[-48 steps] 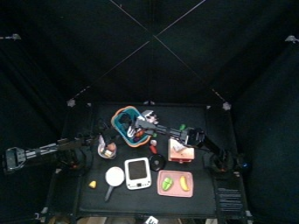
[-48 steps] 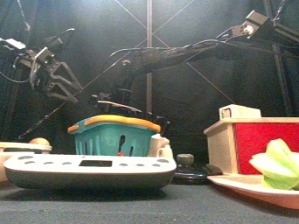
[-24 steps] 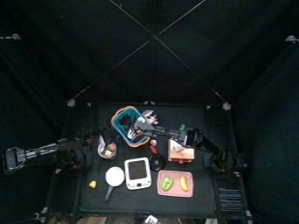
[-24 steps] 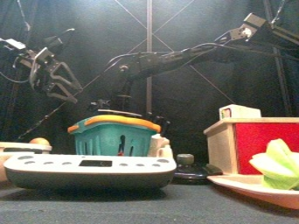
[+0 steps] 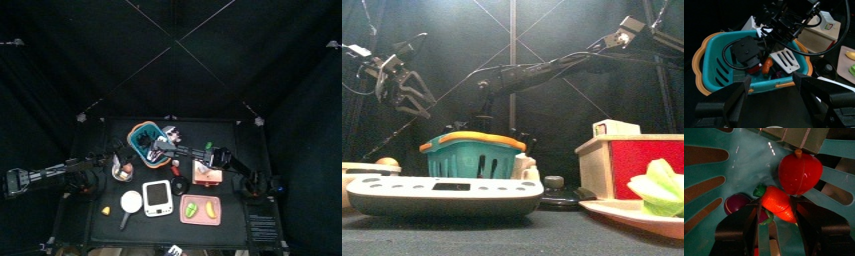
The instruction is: Grab carrot
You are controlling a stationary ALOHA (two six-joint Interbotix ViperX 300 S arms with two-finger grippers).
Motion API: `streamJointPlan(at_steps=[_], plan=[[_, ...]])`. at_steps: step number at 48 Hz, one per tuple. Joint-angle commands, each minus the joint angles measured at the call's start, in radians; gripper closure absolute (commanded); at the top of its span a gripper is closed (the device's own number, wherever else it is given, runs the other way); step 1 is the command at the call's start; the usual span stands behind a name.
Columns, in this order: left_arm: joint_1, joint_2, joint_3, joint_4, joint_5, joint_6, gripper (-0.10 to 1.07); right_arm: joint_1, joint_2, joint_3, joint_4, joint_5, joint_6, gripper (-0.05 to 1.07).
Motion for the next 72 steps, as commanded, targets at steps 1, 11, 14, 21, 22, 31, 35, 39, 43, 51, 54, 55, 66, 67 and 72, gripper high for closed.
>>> streamJointPlan(at_steps=[1,11,14,21,22,31,35,39,43,51,54,55,66,67,72], plan=[[0.005,0.002,-0.014,0.002,-0.003,0.003,-0.02,-0.008,-0.026,0.017,0.009,-0.008,0.006,0.21],[0.005,0.002,-0.014,0.002,-0.003,0.003,-0.02,-0.008,-0.025,0.035,0.012,-0.026,0.005,0.21],[0.005,0.003,-0.014,0.002,-0.003,0.003,-0.02,-0.009,-0.021,0.035,0.017,-0.026,0.005,0.22],[0.005,0.002,-0.014,0.002,-0.003,0.003,-0.02,-0.009,-0.009,0.035,0.032,-0.031,0.003,0.26],[0.005,0.002,-0.014,0.002,-0.003,0.003,-0.02,-0.011,-0.008,0.035,0.034,-0.032,0.002,0.28],[0.005,0.002,-0.014,0.002,-0.003,0.003,-0.02,-0.011,-0.005,0.035,0.035,-0.048,0.006,0.41],[0.005,0.002,-0.014,0.002,-0.003,0.003,-0.02,-0.009,-0.011,0.029,0.034,-0.048,0.012,0.46],[0.005,0.003,-0.014,0.002,-0.003,0.003,-0.02,-0.003,-0.031,0.014,0.029,-0.044,0.014,0.5],[0.005,0.002,-0.014,0.002,-0.003,0.003,-0.02,0.008,-0.054,-0.005,0.021,-0.043,0.018,0.5],[0.005,0.002,-0.014,-0.002,-0.003,0.003,-0.02,0.031,-0.08,-0.057,-0.003,-0.026,0.017,0.5],[0.005,0.002,-0.014,-0.002,-0.003,0.003,-0.02,0.034,-0.08,-0.078,-0.018,-0.008,0.017,0.5],[0.005,0.003,-0.012,-0.002,-0.003,0.003,-0.02,0.035,-0.08,-0.084,-0.023,0.0,0.017,0.5],[0.005,0.002,-0.012,-0.002,-0.003,0.003,-0.02,0.035,-0.071,-0.132,-0.035,0.058,0.006,0.5],[0.005,0.002,-0.012,-0.002,-0.003,0.003,-0.02,0.034,-0.071,-0.132,-0.038,0.064,0.006,0.5],[0.005,0.002,-0.012,-0.002,-0.003,0.003,-0.02,0.034,-0.064,-0.13,-0.043,0.089,0.002,0.49]])
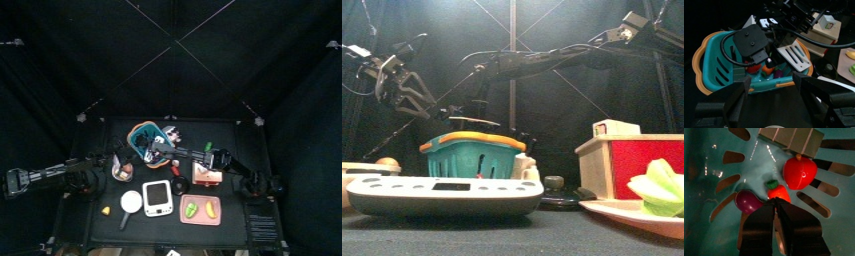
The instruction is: Grab carrot
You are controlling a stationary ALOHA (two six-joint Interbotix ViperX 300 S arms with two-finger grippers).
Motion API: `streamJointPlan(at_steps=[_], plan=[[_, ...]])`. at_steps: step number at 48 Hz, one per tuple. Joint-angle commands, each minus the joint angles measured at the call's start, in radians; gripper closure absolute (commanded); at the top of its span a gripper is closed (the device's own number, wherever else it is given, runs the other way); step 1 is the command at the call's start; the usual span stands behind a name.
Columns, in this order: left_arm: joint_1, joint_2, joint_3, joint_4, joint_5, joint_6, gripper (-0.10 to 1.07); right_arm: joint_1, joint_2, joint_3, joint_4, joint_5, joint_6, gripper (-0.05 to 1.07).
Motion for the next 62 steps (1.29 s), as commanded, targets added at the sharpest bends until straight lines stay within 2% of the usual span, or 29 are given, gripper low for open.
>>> streamJointPlan(at_steps=[1,14,33,62], plan=[[0.005,0.003,-0.015,0.0,-0.003,0.002,-0.02,-0.005,-0.052,-0.026,-0.003,0.012,0.0,0.48],[0.005,0.002,-0.014,0.003,-0.003,0.002,-0.02,-0.009,-0.049,-0.014,-0.028,0.018,0.003,0.24],[0.005,0.002,-0.012,0.003,-0.003,0.002,-0.02,-0.015,-0.049,0.077,-0.034,0.011,0.006,0.24],[0.005,0.002,-0.012,0.003,0.04,0.002,-0.02,-0.044,-0.012,0.115,-0.003,-0.06,0.009,0.24]])
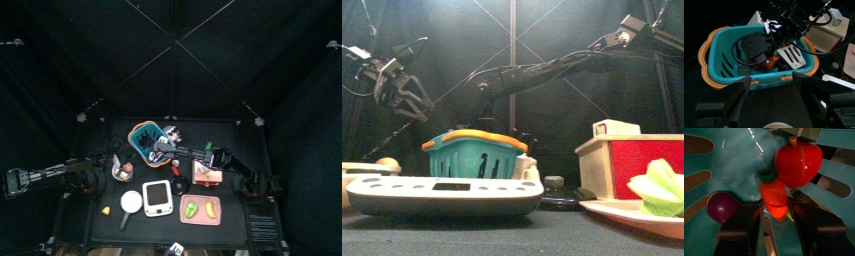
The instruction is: Grab carrot
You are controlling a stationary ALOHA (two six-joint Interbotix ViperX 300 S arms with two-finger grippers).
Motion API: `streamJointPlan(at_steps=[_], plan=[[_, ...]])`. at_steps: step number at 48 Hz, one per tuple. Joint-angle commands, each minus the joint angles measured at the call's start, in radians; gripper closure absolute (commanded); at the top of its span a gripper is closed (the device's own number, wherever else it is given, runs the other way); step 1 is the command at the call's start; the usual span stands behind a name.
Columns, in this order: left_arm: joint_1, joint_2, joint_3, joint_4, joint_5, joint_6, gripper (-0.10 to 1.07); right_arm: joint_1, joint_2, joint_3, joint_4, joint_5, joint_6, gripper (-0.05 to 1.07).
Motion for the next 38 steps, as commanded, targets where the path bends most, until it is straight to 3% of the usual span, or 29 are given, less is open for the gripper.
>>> streamJointPlan(at_steps=[1,25,38], plan=[[0.005,0.002,-0.015,0.003,-0.002,0.002,-0.02,-0.012,-0.017,-0.009,0.014,-0.012,-0.002,0.24],[0.005,0.002,-0.017,0.003,-0.002,0.002,-0.02,-0.012,0.005,-0.009,0.028,-0.035,-0.006,0.25],[0.002,0.002,-0.018,0.003,-0.005,0.002,-0.02,-0.005,-0.011,-0.028,0.017,-0.035,0.005,0.45]])
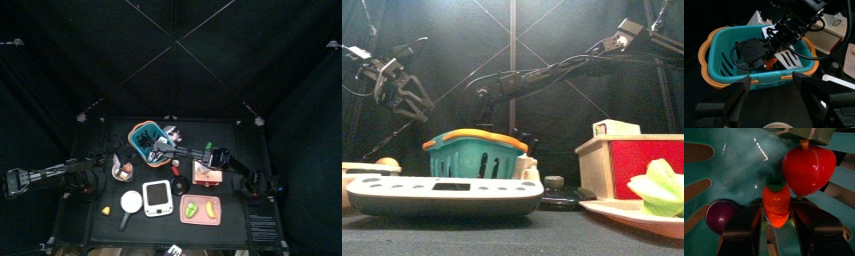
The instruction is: Grab carrot
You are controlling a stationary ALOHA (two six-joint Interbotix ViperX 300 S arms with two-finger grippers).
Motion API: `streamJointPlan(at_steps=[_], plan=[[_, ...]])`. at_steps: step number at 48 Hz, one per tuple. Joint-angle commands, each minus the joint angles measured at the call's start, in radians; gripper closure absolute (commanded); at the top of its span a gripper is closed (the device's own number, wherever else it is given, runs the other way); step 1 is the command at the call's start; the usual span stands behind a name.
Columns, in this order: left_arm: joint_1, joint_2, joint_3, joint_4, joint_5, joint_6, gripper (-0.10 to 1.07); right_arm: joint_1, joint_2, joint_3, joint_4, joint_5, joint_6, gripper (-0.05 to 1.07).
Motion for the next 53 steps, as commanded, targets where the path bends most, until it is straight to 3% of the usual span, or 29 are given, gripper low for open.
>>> streamJointPlan(at_steps=[1,29,53], plan=[[0.0,0.002,-0.018,0.003,-0.008,0.002,-0.02,0.0,-0.04,-0.025,-0.002,-0.005,0.005,0.45],[-0.034,-0.078,-0.009,0.003,-0.015,0.002,-0.02,0.037,-0.08,-0.219,-0.075,0.103,0.002,0.46],[-0.035,-0.08,-0.008,0.003,-0.011,0.003,-0.02,0.038,-0.077,-0.235,-0.058,0.11,0.003,0.47]])
